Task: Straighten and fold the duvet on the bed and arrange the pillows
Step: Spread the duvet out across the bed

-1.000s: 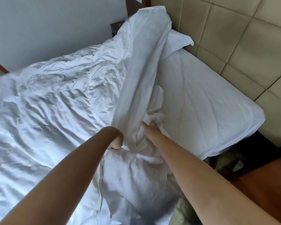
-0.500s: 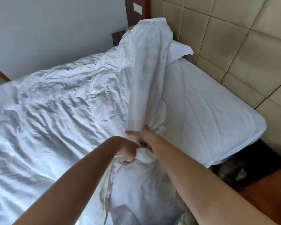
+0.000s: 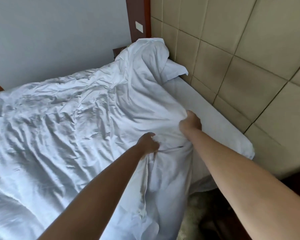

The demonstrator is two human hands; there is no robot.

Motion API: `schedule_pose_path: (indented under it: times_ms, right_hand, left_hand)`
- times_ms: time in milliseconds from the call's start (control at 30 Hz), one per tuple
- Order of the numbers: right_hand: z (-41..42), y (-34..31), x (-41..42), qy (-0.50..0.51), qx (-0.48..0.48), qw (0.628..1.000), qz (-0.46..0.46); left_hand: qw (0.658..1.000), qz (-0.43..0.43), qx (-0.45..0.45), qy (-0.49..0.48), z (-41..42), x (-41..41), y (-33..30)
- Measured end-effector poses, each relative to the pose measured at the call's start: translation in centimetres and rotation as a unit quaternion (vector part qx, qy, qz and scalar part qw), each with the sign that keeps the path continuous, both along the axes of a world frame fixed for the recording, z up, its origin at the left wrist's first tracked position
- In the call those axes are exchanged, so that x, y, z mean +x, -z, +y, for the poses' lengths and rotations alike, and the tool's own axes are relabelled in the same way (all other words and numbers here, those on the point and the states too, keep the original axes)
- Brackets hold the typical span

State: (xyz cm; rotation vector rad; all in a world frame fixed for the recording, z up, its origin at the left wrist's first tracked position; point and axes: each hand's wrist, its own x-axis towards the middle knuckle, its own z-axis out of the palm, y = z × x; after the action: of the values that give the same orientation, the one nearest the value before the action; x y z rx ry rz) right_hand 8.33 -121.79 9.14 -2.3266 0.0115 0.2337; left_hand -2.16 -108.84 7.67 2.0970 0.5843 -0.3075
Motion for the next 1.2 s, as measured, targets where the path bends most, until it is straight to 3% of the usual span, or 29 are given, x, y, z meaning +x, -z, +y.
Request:
schedule_pose_path:
  times_ms: [167,267,367,433,533,633,733,800,933,1033,1133,1200]
  right_hand:
    - [-10.3,-7.8,7.6,-0.047,-0.063,0.982,-0.172]
    - [-14.4,-11.6,11.2,-0.096,-0.114,0.943,-0.298]
    - [-17.9,-11.6,14.1,-0.115,-0.207,0.906,-0.35]
    - [-19.7,-9.2,15.9,-0.092,-0.243,0.913,-0.314]
    - [-22.2,-3.5,16.9,-0.058,-0.263,0.949,-0.164]
    - [-25.0,3.1,15.4,-0.102,-0.258,0.961,0.011]
    - [-27.4,7.6,12.7,-0.143,-0.182,0.961,0.153]
    - [-28.5,8.9,10.9,-0.185,-0.099,0.942,0.262]
    - [-29.2,9.5,8.5,-0.229,-0.007,0.854,0.468]
    - [-28.7,10.8,7.8,-0.277,-0.097,0.858,0.422]
    - [-29.0,9.8,8.6,-0.214,-0.158,0.929,0.258]
    - [-29.6,8.1,10.2,-0.119,-0.166,0.969,0.136]
  left_hand:
    - [0.974,-0.109,-0.169,-0.101,-12.6,9.1,-3.7]
    - [0.942,-0.179,-0.241,-0.152,-18.3,14.4,-5.9]
    - [0.933,-0.172,-0.271,-0.16,-22.2,17.6,-6.0]
    - [0.933,-0.13,-0.303,-0.145,-24.5,18.5,-4.4]
    - [0.943,-0.074,-0.305,-0.108,-26.7,18.8,1.0]
    - [0.935,-0.01,-0.305,-0.182,-28.7,17.8,5.5]
    - [0.922,0.04,-0.281,-0.261,-29.1,17.6,9.3]
    - [0.915,0.074,-0.282,-0.278,-29.3,17.4,10.5]
    - [0.918,0.055,-0.287,-0.268,-29.8,18.1,12.2]
    - [0.918,0.029,-0.297,-0.261,-30.5,19.1,12.1]
    - [0.915,-0.024,-0.32,-0.244,-31.4,20.6,10.0]
    - [0.909,-0.073,-0.335,-0.238,-31.9,22.5,7.4]
